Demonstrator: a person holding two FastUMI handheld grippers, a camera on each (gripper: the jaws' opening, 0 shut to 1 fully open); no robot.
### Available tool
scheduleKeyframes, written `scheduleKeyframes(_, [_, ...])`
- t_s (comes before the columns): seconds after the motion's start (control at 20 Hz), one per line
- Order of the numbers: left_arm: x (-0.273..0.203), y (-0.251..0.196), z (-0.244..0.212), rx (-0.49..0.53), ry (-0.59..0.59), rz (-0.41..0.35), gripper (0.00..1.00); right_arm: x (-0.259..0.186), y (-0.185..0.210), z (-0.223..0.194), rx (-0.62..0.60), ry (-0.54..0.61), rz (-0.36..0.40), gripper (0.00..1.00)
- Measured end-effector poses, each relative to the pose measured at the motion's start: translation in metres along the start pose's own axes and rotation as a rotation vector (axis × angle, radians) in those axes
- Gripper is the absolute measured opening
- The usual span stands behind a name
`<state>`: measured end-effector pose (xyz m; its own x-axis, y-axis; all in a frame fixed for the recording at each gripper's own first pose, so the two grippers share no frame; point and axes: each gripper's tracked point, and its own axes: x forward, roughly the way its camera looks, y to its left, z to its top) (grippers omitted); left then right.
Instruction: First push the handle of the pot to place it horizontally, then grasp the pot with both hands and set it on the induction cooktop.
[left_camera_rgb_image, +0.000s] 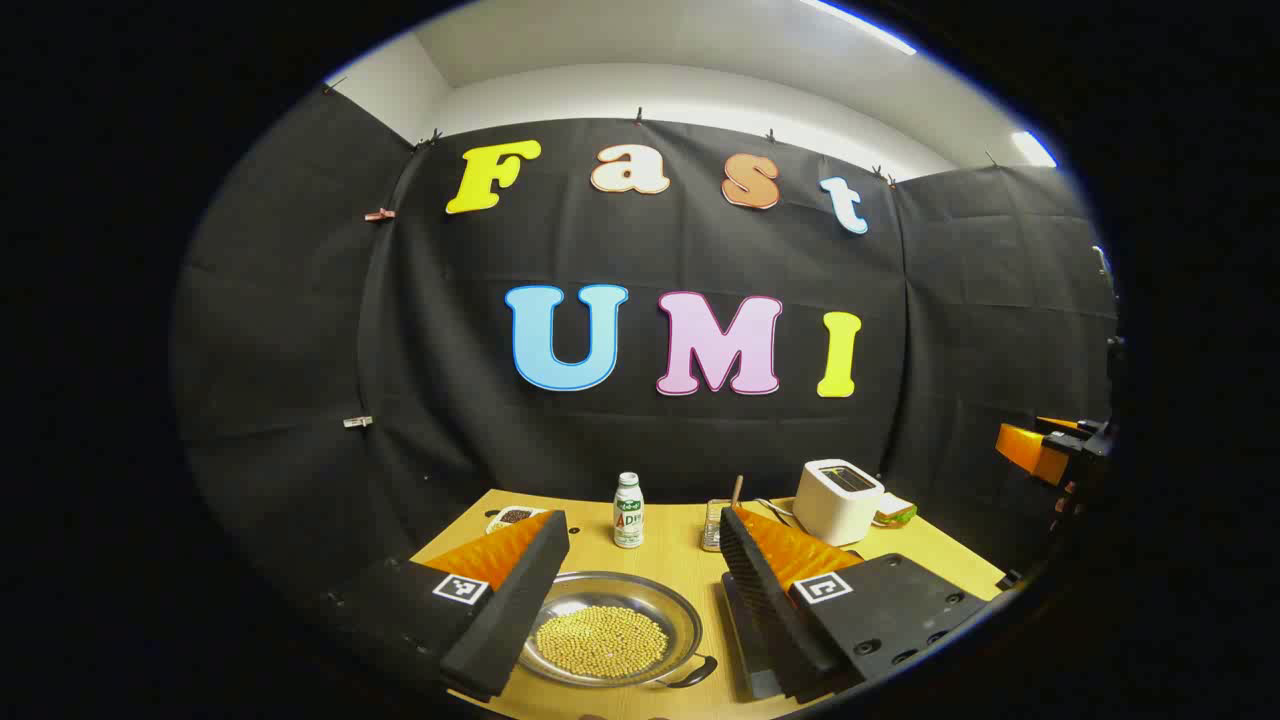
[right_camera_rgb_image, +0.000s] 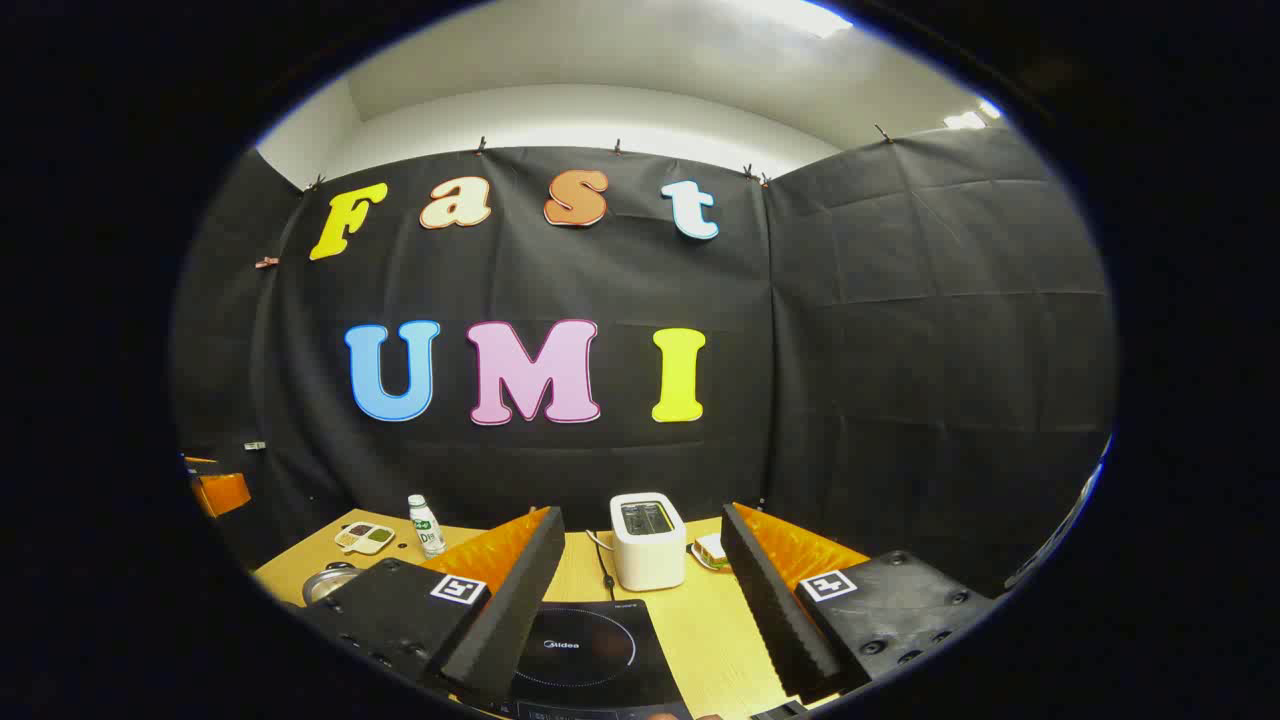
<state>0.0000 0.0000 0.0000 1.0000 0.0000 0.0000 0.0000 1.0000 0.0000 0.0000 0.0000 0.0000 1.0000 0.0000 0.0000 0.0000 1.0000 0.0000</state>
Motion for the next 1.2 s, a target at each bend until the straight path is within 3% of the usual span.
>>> scheduleKeyframes(0.7, [-0.008,0.035,0.002,0.024,-0.045,-0.067,0.95,-0.032,0.054,0.017,-0.046,-0.027,0.02,0.98])
scheduleKeyframes(1.2, [-0.017,0.073,-0.02,-0.018,0.005,-0.051,0.95,-0.053,0.089,0.013,-0.066,-0.019,0.051,0.98])
